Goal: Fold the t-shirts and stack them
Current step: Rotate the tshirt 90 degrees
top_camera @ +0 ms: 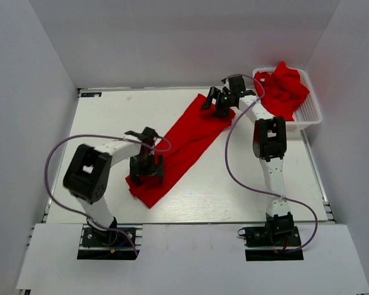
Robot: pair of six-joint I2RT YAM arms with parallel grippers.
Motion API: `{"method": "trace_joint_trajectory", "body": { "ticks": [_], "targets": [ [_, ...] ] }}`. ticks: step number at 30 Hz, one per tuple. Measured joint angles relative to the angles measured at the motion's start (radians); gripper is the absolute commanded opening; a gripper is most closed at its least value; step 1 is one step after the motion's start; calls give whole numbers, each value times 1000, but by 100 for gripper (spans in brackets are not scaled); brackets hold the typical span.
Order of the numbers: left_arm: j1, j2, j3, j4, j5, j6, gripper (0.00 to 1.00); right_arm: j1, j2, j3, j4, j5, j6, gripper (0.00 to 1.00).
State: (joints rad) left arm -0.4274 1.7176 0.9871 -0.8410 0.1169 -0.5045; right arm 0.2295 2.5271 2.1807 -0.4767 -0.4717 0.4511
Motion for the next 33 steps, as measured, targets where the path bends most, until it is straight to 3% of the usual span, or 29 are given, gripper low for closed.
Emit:
{"method": "trace_joint_trajectory", "body": {
  "ticks": [4, 6, 12, 18, 25, 29, 33],
  "targets": [
    [-124, 158, 141, -194, 15, 17, 100, 32, 60, 24, 183, -67, 113, 90],
    [-174, 190, 154, -246, 117, 14, 100, 52, 92, 40, 277, -87, 173, 90],
    [-336, 245, 184, -259, 300, 4, 100, 107, 166, 105, 426, -91, 261, 90],
    [-428, 265, 311, -221, 330, 26, 100, 115, 152, 93, 421, -51, 214, 90],
    [-363, 244, 615, -236, 131, 87, 100, 104, 51, 63, 286, 60, 85, 90],
    [-268, 151, 620, -260, 23, 104, 100, 100, -90, 13, 207, 137, -3, 90],
    [-93, 101, 618, -263, -66, 90, 100, 105, -261, -61, 144, 211, -64, 90]
  ]
}}
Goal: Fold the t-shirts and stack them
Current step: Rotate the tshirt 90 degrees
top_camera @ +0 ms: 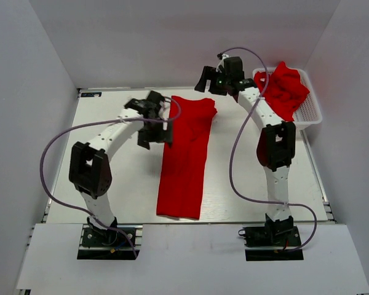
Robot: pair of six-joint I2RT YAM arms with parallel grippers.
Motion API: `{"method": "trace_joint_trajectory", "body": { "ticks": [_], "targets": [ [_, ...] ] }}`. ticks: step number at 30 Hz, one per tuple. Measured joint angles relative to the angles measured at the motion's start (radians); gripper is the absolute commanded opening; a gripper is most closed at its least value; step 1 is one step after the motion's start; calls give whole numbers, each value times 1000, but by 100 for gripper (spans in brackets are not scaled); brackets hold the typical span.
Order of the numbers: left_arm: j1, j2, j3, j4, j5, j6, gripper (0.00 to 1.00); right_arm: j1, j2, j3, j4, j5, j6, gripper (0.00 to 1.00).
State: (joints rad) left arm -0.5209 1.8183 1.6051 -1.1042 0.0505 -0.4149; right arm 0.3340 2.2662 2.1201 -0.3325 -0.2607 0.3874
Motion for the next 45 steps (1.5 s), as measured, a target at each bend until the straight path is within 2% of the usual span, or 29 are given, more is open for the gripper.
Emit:
{"method": "trace_joint_trajectory", "body": {
  "ticks": [7, 11, 16, 19, 30, 37, 41, 45],
  "targets": [
    [363, -8, -57, 87, -16, -33, 100, 95, -56, -58, -150, 157, -51, 90],
    [480, -8, -113, 135, 14, -47, 100, 182, -34, -152, -266, 252, -46, 90],
    [504, -13, -224, 190, 45, -56, 100, 254, -22, -255, -336, 314, -29, 90],
    [509, -35, -251, 201, 46, -59, 100, 267, 5, -261, -348, 318, -16, 90],
    [537, -176, -332, 221, 17, -63, 100, 214, 193, 43, -404, 339, 21, 90],
    [534, -167, -356, 209, 32, -24, 100, 108, 274, 162, -286, 227, -29, 90],
    [524, -122, -313, 194, 41, 2, 100, 71, 259, 127, -232, 187, -90, 90],
    [507, -111, -306, 214, 71, 24, 100, 76, 160, -2, -220, 173, -144, 90]
  ]
}}
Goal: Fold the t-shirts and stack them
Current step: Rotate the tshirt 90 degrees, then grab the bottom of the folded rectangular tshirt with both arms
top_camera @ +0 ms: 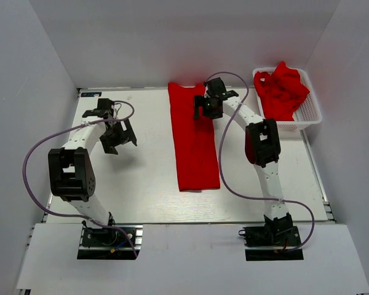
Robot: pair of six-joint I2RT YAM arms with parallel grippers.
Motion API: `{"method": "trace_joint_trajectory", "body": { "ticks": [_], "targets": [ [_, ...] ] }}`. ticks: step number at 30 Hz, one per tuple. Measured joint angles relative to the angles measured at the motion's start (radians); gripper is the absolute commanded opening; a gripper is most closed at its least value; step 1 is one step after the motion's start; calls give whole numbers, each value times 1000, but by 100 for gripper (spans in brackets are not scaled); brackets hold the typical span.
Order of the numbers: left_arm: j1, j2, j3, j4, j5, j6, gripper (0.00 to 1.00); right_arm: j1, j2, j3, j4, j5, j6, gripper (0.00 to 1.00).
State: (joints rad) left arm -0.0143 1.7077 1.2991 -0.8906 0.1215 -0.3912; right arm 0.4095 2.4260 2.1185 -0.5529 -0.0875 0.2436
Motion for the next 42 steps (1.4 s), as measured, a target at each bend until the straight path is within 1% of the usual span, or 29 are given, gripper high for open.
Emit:
{"method": "trace_joint_trajectory", "body": {
  "ticks": [2, 4, 5, 7, 9, 11, 13, 16, 18, 20, 23, 25, 28, 32, 35, 38, 39, 41, 42],
  "targets": [
    [-24, -8, -7, 27, 19, 4, 100, 7, -77, -67, 5, -4, -17, 90],
    [-69, -19, -24, 55, 37, 4, 100, 14, -176, -137, 1, -10, -19, 90],
    [-103, -26, -34, 66, 35, -1, 100, 18, -240, -197, 32, -14, -19, 90],
    [-187, -35, -59, 88, 37, -10, 100, 22, -394, -344, 53, -19, -8, 90],
    [-284, -48, -102, 116, 53, -21, 100, 23, -574, -544, 111, -21, 15, 90],
    [-371, -66, -161, 140, 72, -37, 100, 23, -713, -717, 147, -19, 42, 90],
    [-433, -84, -217, 153, 82, -54, 100, 23, -830, -896, 155, -25, 73, 90],
    [-505, -108, -294, 180, 98, -79, 100, 23, -940, -1119, 145, -50, 120, 90],
    [-553, -113, -320, 201, 105, -93, 100, 23, -984, -1234, 130, -85, 147, 90],
    [-602, -113, -325, 225, 106, -104, 100, 26, -1017, -1316, 107, -119, 171, 90],
    [-668, -111, -323, 260, 109, -111, 100, 32, -1057, -1385, 89, -157, 201, 90],
    [-705, -99, -317, 278, 112, -111, 100, 35, -1075, -1399, 88, -173, 213, 90],
    [-730, -63, -299, 286, 105, -111, 100, 38, -1082, -1403, 106, -192, 224, 90],
    [-742, -28, -291, 287, 92, -114, 92, 43, -1073, -1419, 126, -224, 228, 90],
    [-742, -15, -291, 285, 71, -116, 84, 43, -1045, -1430, 138, -236, 226, 86],
    [-743, -8, -290, 288, 62, -114, 71, 43, -1008, -1429, 151, -256, 224, 76],
    [-745, -2, -288, 291, 62, -111, 61, 43, -1002, -1429, 158, -261, 224, 72],
    [-747, 8, -285, 298, 66, -109, 54, 43, -987, -1429, 170, -274, 224, 68],
    [-748, 16, -282, 299, 71, -106, 46, 43, -980, -1429, 175, -281, 225, 66]
  ]
}}
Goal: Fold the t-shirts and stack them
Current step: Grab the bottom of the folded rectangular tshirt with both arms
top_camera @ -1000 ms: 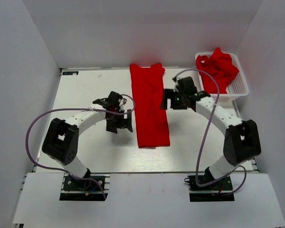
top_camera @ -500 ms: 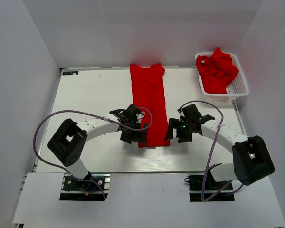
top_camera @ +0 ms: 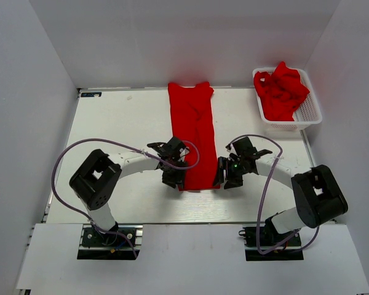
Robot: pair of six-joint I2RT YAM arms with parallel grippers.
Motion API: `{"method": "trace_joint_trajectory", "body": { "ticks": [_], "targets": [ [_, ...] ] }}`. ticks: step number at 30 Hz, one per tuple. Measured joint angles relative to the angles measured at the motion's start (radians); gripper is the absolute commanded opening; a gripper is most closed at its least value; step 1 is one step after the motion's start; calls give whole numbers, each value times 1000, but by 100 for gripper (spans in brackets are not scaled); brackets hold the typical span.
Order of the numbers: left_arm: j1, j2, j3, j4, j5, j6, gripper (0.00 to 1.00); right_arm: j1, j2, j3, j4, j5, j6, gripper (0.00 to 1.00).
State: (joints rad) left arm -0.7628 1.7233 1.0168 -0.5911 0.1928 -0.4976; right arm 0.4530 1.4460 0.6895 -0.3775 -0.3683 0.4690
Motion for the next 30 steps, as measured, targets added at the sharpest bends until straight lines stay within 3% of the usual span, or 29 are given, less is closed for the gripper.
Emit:
{"method": "trace_joint_trajectory", "body": {
  "ticks": [2, 3, 6, 7, 9, 10, 11, 16, 22, 30],
  "targets": [
    [0, 9, 1, 5, 13, 3, 40, 0, 13, 0, 13, -10, -1, 59],
    [0, 12, 1, 8, 18, 4, 31, 0, 19, 1, 16, -16, -2, 54],
    [0, 20, -1, 16, 34, 5, 25, 0, 43, 2, 32, -30, -3, 43],
    [0, 21, -1, 17, 37, 7, 16, 0, 51, 2, 38, -35, -3, 35],
    [0, 21, -5, 23, 43, 10, 8, 0, 66, 2, 45, -37, -5, 23],
    [0, 21, -6, 25, 47, 9, 0, 0, 75, 2, 47, -45, -3, 9],
    [0, 21, -6, 26, 50, 8, 0, 0, 80, 2, 50, -43, -7, 0],
    [-1, 2, -31, 45, 62, -9, 0, 1, 75, -10, 57, -45, -8, 0],
    [-12, -106, -132, 32, 77, -43, 0, 14, -91, -121, 46, -47, 3, 0],
    [-19, -117, -66, -48, 80, -50, 0, 35, -108, -106, 27, -56, 5, 0]
  ]
}}
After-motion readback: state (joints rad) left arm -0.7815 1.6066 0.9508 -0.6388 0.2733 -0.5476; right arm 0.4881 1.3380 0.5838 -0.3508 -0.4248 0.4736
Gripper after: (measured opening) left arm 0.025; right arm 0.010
